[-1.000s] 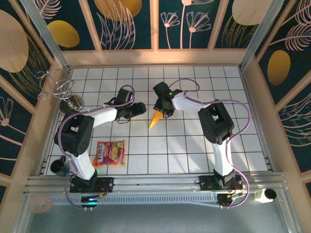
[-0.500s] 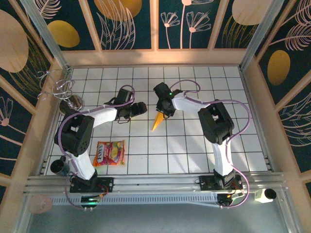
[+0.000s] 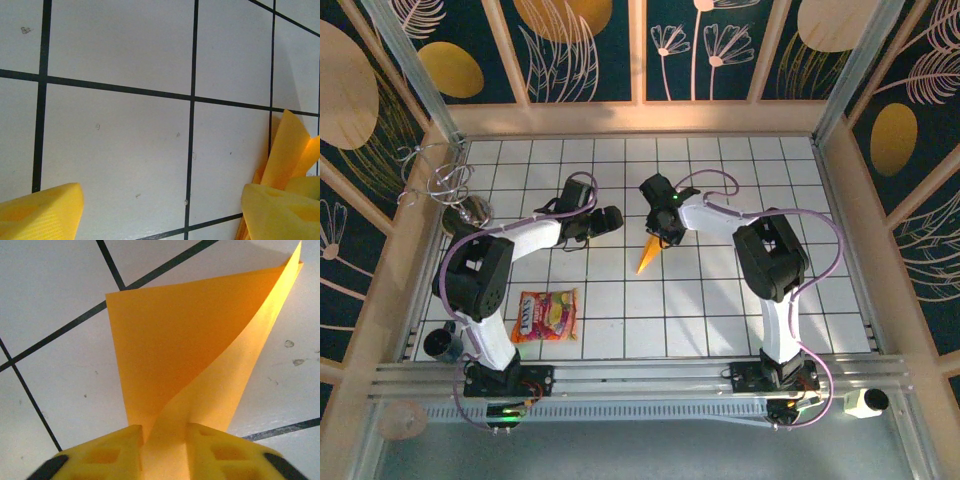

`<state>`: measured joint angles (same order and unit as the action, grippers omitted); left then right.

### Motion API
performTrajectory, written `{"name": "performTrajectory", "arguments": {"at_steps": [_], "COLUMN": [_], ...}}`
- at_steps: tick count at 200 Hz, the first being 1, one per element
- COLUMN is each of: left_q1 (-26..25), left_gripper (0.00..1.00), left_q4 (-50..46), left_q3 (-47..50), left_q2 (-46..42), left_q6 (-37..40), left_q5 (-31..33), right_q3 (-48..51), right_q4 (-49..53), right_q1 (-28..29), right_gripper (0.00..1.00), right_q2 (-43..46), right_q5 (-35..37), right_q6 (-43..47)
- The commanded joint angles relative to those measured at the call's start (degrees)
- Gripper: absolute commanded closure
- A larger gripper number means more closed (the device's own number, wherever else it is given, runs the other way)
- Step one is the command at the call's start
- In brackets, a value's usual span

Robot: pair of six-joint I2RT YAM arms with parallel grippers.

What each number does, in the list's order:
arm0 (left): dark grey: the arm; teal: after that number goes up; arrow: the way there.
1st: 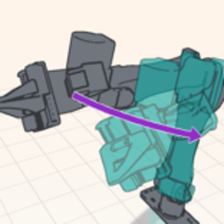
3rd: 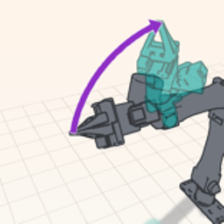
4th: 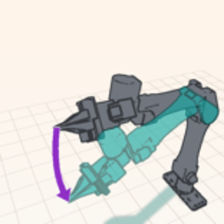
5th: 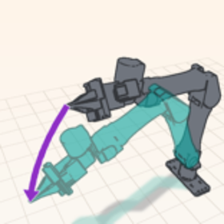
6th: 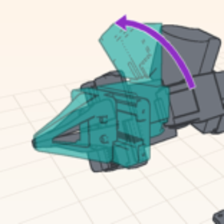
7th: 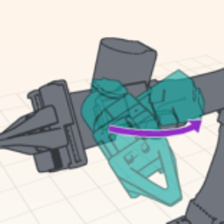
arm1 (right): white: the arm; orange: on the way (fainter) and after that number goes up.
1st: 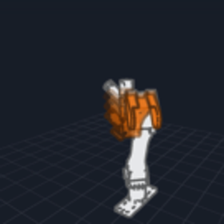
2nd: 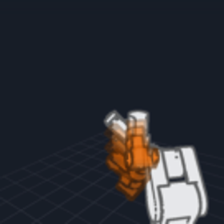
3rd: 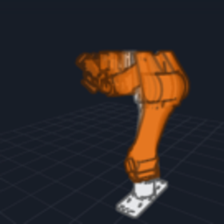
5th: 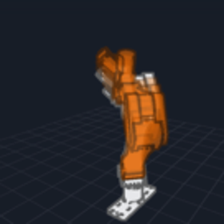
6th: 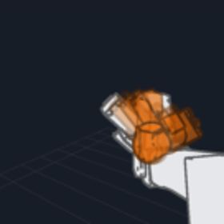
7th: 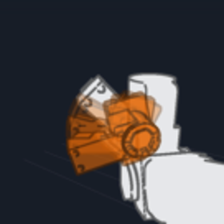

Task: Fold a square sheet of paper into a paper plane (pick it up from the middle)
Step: Turn over the paper plane at the top-center of the table.

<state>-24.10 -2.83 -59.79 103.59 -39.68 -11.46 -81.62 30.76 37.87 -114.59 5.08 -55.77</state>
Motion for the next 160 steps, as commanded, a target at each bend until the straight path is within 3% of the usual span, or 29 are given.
{"name": "performTrajectory", "arguments": {"at_steps": [1,68,114,160], "left_q1": [0.37,0.67,1.94,2.82], "left_gripper": [0.18,0.17,0.16,0.15], "left_q4": [-0.95,-0.96,-0.69,0.36], "left_q3": [-1.26,-1.03,-0.48,0.94], "left_q2": [1.01,0.49,-0.63,-2.85], "left_q6": [0.36,0.15,0.03,-0.4], "left_q5": [0.4,0.92,0.75,1.14], "right_q3": [0.94,0.21,-2.78,-4.2], "right_q4": [2.19,3.2,4.8,-0.74], "right_q1": [0.1,0.16,0.14,0.1], "right_gripper": [0.79,0.95,0.95,0.96], "right_q2": [2.56,3.03,3.63,4.23], "right_q5": [2.73,4.97,6.96,0.53], "right_q6": [-1.5,-0.38,3.11,9.97]}}
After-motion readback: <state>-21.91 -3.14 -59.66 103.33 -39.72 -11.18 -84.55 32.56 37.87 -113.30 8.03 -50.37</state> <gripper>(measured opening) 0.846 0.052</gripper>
